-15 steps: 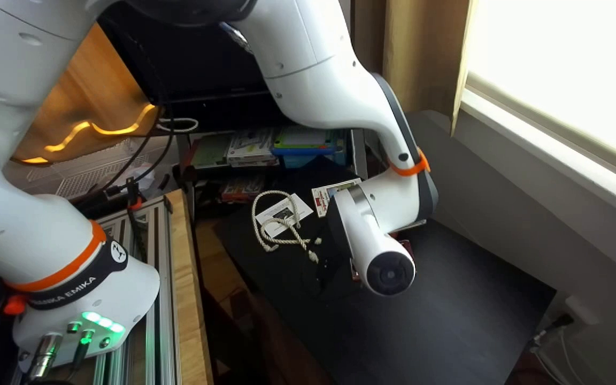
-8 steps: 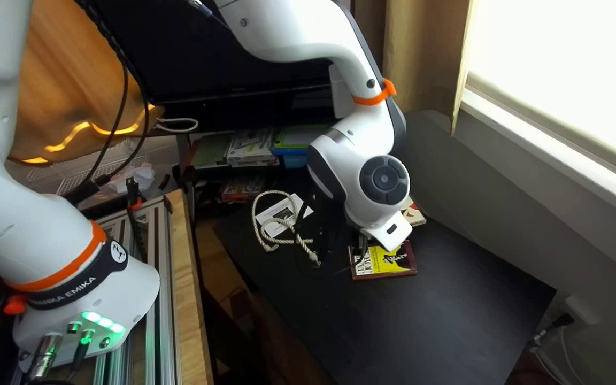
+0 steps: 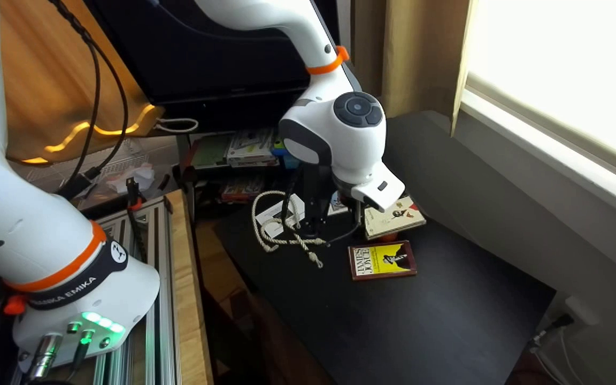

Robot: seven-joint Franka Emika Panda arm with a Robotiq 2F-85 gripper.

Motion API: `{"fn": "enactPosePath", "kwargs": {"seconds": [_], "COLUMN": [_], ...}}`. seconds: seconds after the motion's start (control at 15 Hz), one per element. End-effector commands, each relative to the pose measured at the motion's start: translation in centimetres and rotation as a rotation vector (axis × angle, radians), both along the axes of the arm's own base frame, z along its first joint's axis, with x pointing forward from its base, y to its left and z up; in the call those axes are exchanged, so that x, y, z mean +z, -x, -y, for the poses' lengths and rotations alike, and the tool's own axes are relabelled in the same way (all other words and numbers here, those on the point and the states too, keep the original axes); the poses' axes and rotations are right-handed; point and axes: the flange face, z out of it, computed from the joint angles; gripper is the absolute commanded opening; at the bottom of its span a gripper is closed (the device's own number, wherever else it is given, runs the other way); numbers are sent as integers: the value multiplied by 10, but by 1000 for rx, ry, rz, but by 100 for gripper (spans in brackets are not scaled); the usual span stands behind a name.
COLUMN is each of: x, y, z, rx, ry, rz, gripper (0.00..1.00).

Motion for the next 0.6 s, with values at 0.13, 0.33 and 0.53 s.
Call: {"fn": "enactPosePath", "kwargs": {"seconds": [0.13, 0.33, 0.53], "x": [12, 19, 19], "y": [-1, 0, 2], "z": [-16, -24, -21], "rx": [31, 46, 43], "ry": [43, 54, 58], "rz": [5, 3, 1], "gripper": [100, 100, 100]}}
